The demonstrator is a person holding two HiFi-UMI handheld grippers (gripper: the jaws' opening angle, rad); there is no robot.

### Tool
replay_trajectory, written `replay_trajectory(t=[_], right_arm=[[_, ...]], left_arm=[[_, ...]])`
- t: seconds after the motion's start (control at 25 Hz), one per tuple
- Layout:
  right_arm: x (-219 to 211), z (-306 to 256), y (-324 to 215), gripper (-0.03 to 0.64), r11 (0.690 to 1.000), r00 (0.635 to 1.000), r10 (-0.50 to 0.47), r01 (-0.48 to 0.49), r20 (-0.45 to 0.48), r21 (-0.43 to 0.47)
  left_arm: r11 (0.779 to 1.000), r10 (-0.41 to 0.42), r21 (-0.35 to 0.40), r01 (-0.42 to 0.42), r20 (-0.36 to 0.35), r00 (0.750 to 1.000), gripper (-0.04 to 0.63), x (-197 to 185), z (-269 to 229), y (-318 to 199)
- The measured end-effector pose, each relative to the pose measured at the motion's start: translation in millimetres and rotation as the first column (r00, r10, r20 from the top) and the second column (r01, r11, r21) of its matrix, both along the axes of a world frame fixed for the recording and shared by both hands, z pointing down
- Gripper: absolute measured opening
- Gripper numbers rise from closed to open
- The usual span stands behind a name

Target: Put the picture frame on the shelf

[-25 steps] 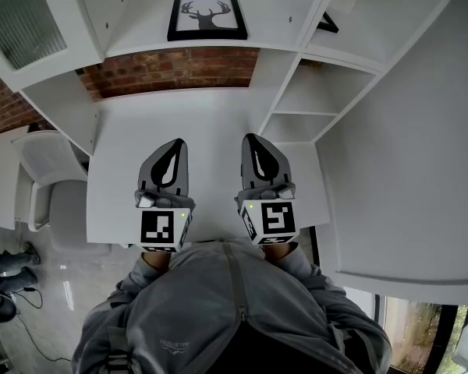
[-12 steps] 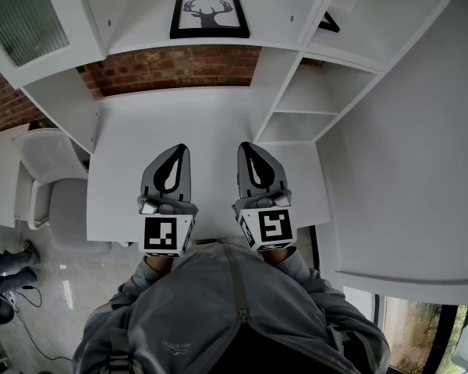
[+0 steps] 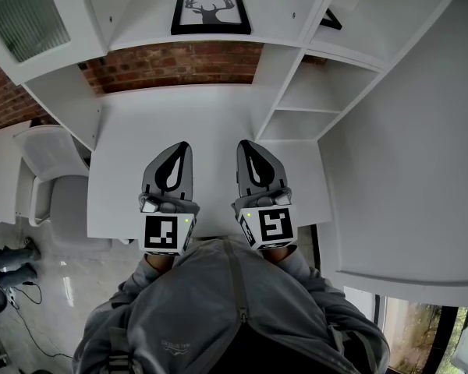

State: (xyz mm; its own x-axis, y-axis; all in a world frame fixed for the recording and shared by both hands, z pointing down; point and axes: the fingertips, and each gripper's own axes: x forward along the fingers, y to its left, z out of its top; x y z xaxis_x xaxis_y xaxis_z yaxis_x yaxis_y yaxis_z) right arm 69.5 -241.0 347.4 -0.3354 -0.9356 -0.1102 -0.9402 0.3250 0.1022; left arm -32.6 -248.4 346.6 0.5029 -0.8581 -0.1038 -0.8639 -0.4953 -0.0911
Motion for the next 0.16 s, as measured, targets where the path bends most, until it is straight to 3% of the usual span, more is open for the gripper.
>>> replay_trajectory(t=[0.16], right_arm=[[-1.4,-0.6,-1.9,0.026,1.0,1.0,-0.006,0.006,0.006,0.005]], left_arm=[[1.0,-0.003,-0.007,0.003,-0.001,1.0,0.008,-0.2,3.2,-1.5]])
